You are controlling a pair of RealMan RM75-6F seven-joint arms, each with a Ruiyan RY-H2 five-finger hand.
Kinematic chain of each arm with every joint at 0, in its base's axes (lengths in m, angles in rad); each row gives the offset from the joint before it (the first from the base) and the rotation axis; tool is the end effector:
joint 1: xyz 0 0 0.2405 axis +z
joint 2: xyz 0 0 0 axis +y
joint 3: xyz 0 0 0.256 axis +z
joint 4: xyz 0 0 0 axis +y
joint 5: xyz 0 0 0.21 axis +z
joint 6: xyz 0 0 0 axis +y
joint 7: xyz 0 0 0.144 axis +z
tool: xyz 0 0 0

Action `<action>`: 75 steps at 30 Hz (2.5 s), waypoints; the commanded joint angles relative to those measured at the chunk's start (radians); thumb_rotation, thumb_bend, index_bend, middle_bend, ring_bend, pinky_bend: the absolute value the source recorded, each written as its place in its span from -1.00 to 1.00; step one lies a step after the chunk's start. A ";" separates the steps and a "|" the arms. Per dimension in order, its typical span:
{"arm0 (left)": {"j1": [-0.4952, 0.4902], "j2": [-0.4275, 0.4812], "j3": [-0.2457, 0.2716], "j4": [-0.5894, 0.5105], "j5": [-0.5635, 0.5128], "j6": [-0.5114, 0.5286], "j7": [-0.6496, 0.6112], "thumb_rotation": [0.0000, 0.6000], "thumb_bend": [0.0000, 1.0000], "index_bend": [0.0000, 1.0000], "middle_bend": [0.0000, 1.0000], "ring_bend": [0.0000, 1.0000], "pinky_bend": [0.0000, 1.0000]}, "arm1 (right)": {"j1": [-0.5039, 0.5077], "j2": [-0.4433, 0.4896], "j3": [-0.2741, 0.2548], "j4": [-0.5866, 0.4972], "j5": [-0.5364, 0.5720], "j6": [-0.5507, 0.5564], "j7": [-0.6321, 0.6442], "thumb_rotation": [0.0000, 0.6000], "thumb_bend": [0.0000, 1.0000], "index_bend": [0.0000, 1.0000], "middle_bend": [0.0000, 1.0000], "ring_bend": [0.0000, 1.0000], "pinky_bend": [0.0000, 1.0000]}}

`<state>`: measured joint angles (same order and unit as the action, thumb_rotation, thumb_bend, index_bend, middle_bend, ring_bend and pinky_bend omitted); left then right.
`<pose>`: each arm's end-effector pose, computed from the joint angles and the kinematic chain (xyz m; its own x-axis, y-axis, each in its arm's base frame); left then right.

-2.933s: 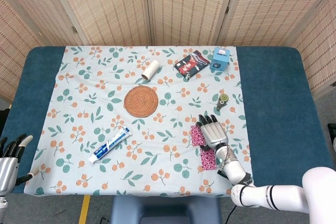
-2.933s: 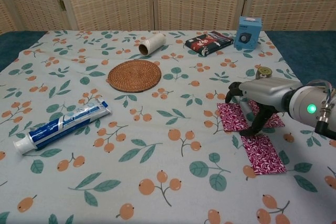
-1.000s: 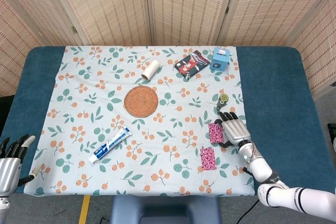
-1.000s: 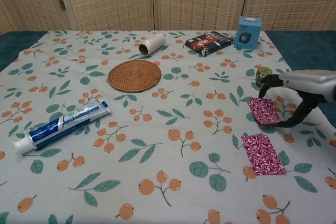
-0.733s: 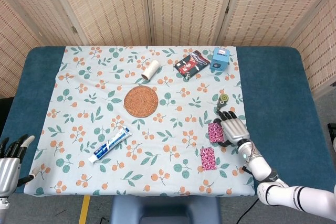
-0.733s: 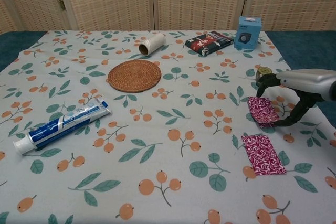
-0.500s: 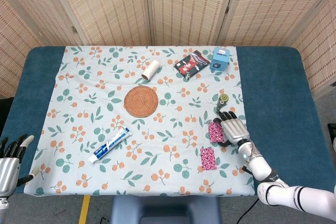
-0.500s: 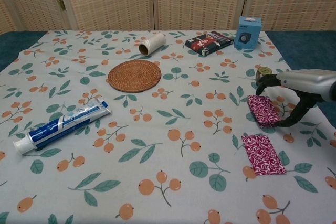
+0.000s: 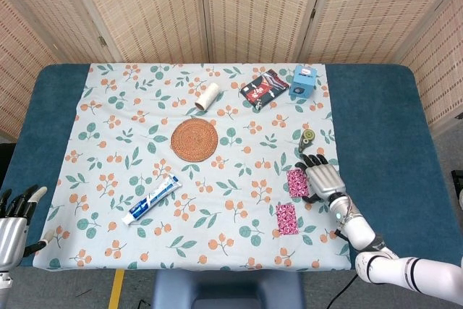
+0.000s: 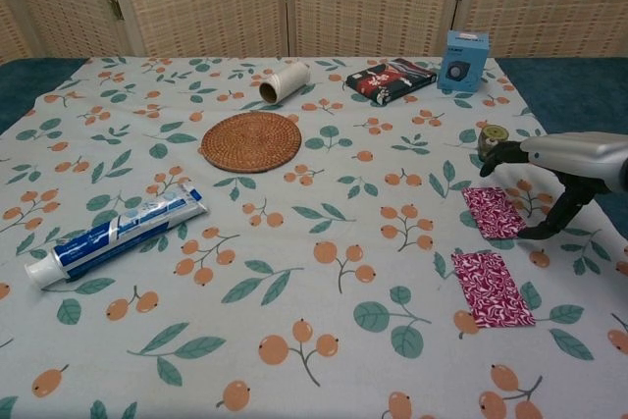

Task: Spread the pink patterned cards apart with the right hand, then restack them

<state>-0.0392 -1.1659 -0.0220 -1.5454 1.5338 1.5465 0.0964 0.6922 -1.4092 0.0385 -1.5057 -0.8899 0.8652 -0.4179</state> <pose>-0.3219 0.1613 0.1525 0.5017 -0.0138 0.8649 0.8650 0.0032 -0.5017 -0.2367 -0.3217 0.0050 0.5199 -0.4634 0.7176 -0.8508 -0.2058 0.4835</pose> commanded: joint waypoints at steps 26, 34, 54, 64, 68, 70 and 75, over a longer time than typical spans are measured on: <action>0.001 0.003 0.003 0.001 0.011 0.006 -0.011 1.00 -0.43 -0.69 -0.74 -0.59 -1.00 | -0.143 0.053 -0.129 -0.278 -0.216 0.150 -0.039 0.81 -0.47 -0.69 -0.87 -1.00 -1.00; 0.003 -0.002 0.003 0.015 0.010 0.008 -0.025 1.00 -0.43 -0.69 -0.74 -0.59 -1.00 | -0.153 0.034 -0.123 -0.300 -0.187 0.150 -0.065 0.81 -0.46 -0.69 -0.87 -1.00 -1.00; 0.003 -0.009 0.003 0.036 0.007 0.004 -0.041 1.00 -0.43 -0.69 -0.74 -0.59 -1.00 | -0.141 -0.003 -0.103 -0.288 -0.107 0.141 -0.133 0.81 -0.46 -0.69 -0.87 -1.00 -1.00; 0.003 -0.013 0.004 0.042 0.008 0.003 -0.045 1.00 -0.43 -0.69 -0.74 -0.59 -1.00 | -0.136 -0.003 -0.103 -0.286 -0.097 0.135 -0.142 0.81 -0.46 -0.69 -0.87 -1.00 -1.00; 0.002 -0.014 0.004 0.044 0.007 0.002 -0.047 1.00 -0.43 -0.69 -0.74 -0.59 -1.00 | -0.136 -0.009 -0.103 -0.282 -0.097 0.136 -0.143 0.81 -0.46 -0.68 -0.86 -1.00 -1.00; 0.003 -0.015 0.004 0.045 0.007 0.002 -0.048 1.00 -0.43 -0.69 -0.74 -0.59 -1.00 | -0.138 -0.010 -0.103 -0.281 -0.100 0.140 -0.143 0.81 -0.46 -0.66 -0.85 -1.00 -1.00; 0.003 -0.016 0.004 0.048 0.006 0.001 -0.052 1.00 -0.43 -0.69 -0.74 -0.58 -1.00 | -0.141 -0.013 -0.103 -0.283 -0.106 0.148 -0.143 0.82 -0.47 -0.59 -0.83 -1.00 -1.00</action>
<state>-0.0367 -1.1820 -0.0179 -1.4971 1.5399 1.5473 0.0445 0.5509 -1.4217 -0.0646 -1.7888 -0.9955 1.0135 -0.5610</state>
